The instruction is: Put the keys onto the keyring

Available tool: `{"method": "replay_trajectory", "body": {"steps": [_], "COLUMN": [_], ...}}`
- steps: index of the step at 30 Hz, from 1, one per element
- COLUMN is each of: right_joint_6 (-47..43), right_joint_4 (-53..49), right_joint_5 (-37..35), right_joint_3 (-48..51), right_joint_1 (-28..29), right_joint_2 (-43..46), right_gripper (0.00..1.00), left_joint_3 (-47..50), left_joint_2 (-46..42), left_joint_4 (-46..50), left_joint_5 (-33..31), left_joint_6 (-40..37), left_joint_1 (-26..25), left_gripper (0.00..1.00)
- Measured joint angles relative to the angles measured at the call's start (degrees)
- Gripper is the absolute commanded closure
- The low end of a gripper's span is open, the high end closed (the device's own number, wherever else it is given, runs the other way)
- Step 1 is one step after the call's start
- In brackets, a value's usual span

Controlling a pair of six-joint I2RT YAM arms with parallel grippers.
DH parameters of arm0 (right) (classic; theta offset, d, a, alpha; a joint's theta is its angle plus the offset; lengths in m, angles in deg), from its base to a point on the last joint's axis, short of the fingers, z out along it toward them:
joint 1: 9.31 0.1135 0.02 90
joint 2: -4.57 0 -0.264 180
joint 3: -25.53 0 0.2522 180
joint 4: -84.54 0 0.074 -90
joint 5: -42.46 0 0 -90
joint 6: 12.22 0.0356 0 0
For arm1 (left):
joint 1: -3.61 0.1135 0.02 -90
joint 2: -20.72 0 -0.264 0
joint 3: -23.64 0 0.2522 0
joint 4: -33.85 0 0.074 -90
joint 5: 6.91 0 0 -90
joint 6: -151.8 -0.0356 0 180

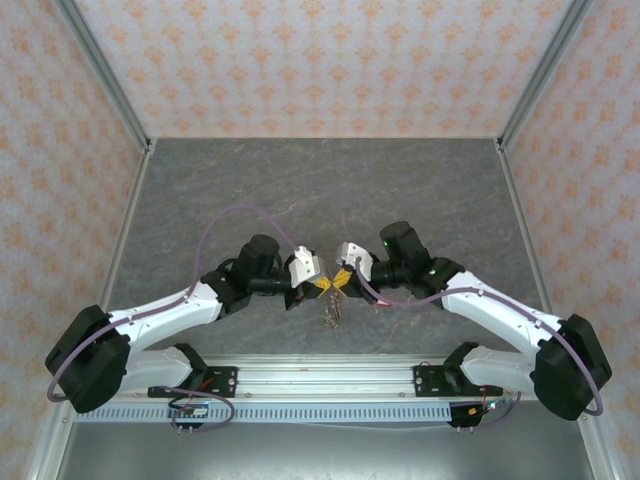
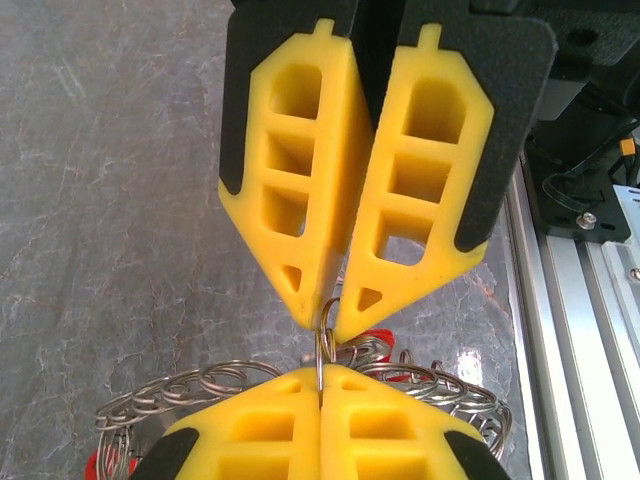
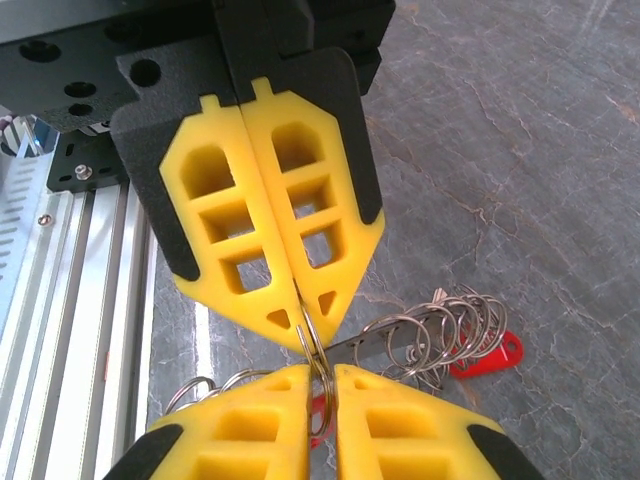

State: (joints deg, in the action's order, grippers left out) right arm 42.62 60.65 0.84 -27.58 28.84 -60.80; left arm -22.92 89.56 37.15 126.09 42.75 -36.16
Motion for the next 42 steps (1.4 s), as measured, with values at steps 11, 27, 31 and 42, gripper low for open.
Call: {"method": "replay_trajectory", "body": {"steps": [11,27,31,42], "right_joint_6": [3.50,4.96,3.30,-2.12], "right_joint_4": [6.43,6.91,2.60,-7.82], "right_joint_5": [3.39,4.39,4.31,0.09], "right_joint_3": [3.06,3.02,0.81,-6.05], "right_joint_1": [-1.38,-1.99,-1.92,0.24], "right_joint_2": [0.00,-0.20,-0.22,-0.48], "right_gripper": [0.86,1.00,1.00,1.00], "left_joint_3": [0.42,0.55,-0.04,-2.01], "left_joint_2": [-0.02,-0.11,-0.13,-0.11], "left_joint_4": [-1.88,-2.19,0.37,4.11], "left_joint_5": [0.55,0.48,0.24,-0.04], "left_joint_6": [1.88,2.01,0.07,-1.97], "left_joint_1": [0.02,0.11,0.11,0.11], "left_gripper": [1.00,0.89,0.87,0.82]}}
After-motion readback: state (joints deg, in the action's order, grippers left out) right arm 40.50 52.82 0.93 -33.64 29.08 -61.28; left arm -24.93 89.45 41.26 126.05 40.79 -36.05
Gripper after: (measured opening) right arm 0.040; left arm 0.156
